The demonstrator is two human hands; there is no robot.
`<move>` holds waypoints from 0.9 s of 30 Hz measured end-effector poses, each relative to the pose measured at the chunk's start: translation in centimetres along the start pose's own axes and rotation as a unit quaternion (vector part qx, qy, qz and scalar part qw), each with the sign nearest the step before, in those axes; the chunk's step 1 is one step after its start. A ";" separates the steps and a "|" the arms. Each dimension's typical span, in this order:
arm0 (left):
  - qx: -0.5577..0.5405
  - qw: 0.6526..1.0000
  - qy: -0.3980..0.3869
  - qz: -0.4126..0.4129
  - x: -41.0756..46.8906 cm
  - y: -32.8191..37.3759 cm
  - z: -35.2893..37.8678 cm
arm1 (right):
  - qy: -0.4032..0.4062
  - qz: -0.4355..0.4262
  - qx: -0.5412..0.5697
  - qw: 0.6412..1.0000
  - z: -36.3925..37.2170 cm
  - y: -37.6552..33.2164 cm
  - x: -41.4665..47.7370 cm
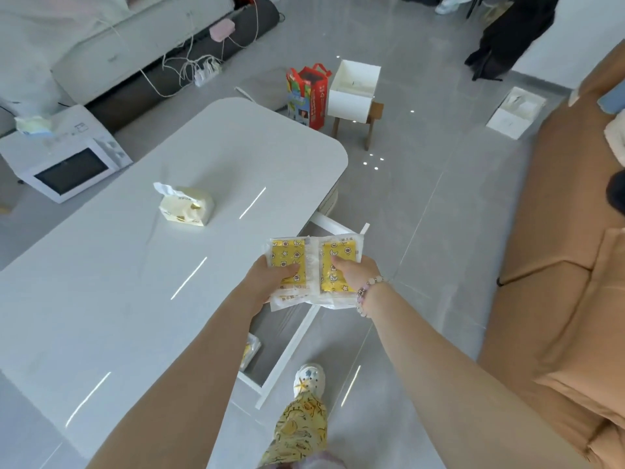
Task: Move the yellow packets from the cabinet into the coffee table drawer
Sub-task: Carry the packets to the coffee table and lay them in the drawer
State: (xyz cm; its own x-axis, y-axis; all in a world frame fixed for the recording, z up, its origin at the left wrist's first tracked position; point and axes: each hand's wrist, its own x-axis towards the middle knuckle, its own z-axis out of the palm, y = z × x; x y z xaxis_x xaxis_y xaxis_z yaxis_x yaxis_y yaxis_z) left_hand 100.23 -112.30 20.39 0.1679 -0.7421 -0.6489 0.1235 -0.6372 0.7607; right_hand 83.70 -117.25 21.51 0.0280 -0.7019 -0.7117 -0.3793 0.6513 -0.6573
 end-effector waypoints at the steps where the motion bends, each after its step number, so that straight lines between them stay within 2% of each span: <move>1: -0.013 1.000 0.000 -0.004 0.9 0.4 -0.1 | -0.003 0.000 -0.008 1.000 0.1 -0.8 1.0; 8: -0.057 0.997 0.030 -0.042 6.1 1.9 -0.5 | -0.019 0.010 -0.035 0.999 1.5 -3.8 7.1; 15: -0.094 0.983 0.085 -0.130 10.0 -1.9 0.3 | -0.062 0.080 -0.066 0.993 2.4 -2.1 12.1; 21: -0.179 0.944 0.181 -0.210 14.2 -8.3 1.6 | -0.132 0.135 -0.133 0.973 5.0 0.9 19.5; 24: -0.211 0.920 0.230 -0.238 15.6 -11.6 1.9 | -0.157 0.124 -0.177 0.964 6.8 2.7 21.9; 27: -0.228 0.913 0.246 -0.233 18.2 -14.2 0.5 | -0.174 0.110 -0.228 0.952 9.7 4.8 25.0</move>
State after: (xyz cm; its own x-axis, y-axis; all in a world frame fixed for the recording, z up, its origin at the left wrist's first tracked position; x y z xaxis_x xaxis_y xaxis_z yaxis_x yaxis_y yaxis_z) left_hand 101.00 -116.88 -2.29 0.3983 -0.1585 -0.9035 0.6690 -0.6236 0.4043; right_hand 91.52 -128.88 -1.83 0.1762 -0.3734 -0.9108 -0.7708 0.5231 -0.3636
